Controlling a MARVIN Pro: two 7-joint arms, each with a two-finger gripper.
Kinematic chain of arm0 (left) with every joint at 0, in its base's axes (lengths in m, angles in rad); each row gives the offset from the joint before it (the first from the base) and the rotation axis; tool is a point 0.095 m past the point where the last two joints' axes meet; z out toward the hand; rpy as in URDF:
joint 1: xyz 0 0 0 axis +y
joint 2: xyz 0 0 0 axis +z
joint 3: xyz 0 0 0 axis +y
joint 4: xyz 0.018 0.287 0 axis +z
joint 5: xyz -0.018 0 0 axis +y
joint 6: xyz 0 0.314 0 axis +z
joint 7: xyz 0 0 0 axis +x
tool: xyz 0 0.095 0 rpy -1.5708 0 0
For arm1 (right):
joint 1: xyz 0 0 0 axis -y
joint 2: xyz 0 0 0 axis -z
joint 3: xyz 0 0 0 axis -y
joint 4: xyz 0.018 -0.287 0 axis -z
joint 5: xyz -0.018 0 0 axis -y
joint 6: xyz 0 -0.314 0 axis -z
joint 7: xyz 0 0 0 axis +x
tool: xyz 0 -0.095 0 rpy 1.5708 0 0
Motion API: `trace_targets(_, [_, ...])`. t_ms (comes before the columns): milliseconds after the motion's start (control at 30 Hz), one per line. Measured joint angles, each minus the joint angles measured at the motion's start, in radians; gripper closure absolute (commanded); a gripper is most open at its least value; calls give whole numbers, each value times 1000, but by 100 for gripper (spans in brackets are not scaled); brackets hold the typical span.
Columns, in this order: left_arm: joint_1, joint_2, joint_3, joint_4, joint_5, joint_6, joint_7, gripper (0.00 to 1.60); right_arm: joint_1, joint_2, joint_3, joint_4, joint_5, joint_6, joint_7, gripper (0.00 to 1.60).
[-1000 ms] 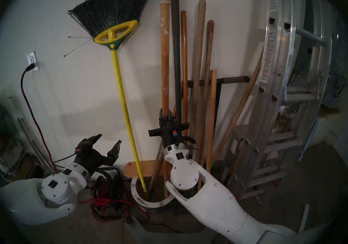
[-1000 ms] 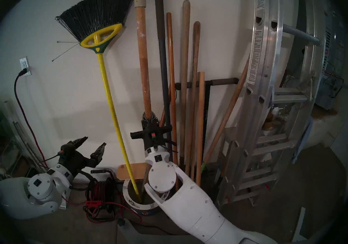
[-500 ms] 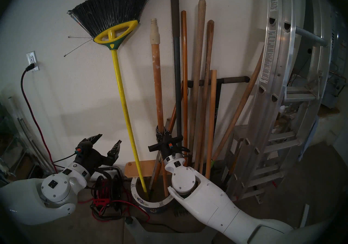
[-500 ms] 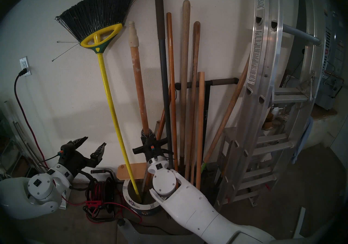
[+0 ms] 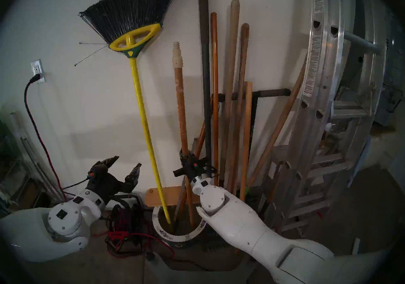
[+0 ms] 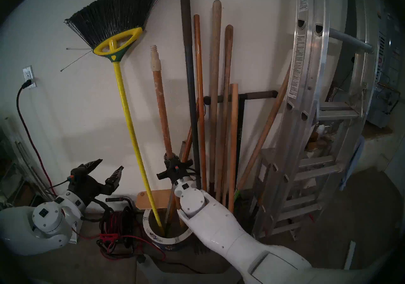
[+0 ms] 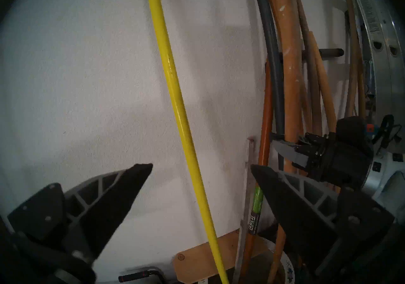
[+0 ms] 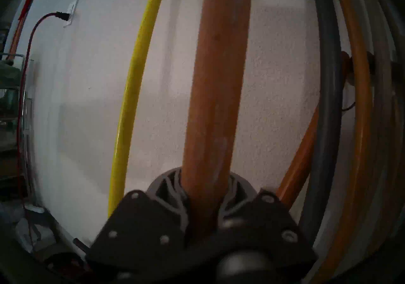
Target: Put wooden sticks into the pot
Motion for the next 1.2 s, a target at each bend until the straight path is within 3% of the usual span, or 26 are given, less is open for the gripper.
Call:
trace_targets(333, [0, -1, 0, 0, 0, 1, 0, 0, 118, -53, 40, 177, 4, -5, 105, 160])
trace_targets(1200, [-2, -3, 1, 0, 2, 2, 0, 0, 374, -211, 46, 579, -2, 39, 216, 160])
